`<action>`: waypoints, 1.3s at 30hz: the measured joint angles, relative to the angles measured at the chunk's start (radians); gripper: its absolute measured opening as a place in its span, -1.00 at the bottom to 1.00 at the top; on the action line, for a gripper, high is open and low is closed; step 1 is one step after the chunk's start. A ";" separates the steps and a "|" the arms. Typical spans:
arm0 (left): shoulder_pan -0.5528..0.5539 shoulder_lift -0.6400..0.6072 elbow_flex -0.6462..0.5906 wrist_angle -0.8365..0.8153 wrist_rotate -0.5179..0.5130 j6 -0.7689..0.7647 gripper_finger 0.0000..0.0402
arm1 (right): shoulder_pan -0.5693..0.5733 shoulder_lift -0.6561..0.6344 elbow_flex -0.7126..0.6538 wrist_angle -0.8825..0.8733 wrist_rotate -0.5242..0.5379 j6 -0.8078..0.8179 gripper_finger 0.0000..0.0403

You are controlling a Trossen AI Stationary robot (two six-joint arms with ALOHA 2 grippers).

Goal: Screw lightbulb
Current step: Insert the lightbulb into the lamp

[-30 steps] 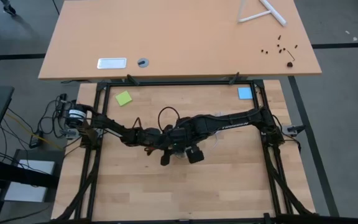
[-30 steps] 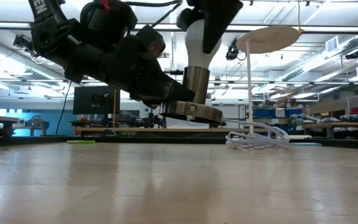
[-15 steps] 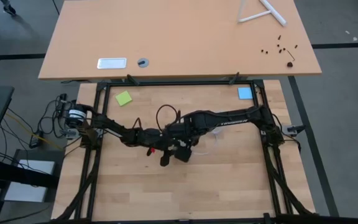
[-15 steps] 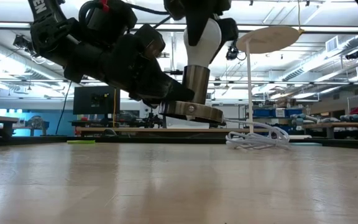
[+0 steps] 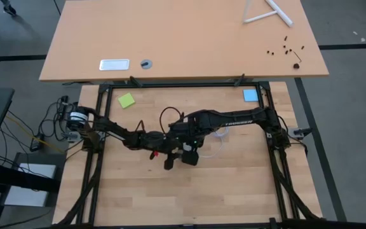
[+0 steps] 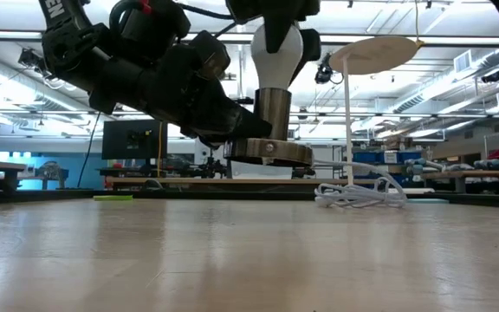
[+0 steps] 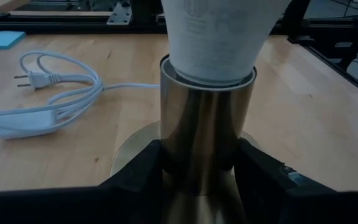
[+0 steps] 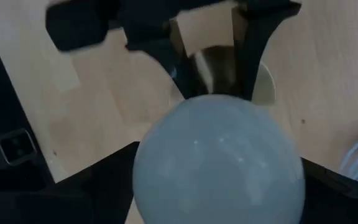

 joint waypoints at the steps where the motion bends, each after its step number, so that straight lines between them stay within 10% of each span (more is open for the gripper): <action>1: 0.000 0.000 0.000 0.000 -0.001 -0.002 -0.21 | 0.000 0.000 0.000 -0.009 0.009 -0.018 0.65; 39: 0.002 0.001 -0.001 -0.004 0.001 -0.003 -0.21 | -0.022 0.000 0.002 0.037 0.086 -0.286 0.72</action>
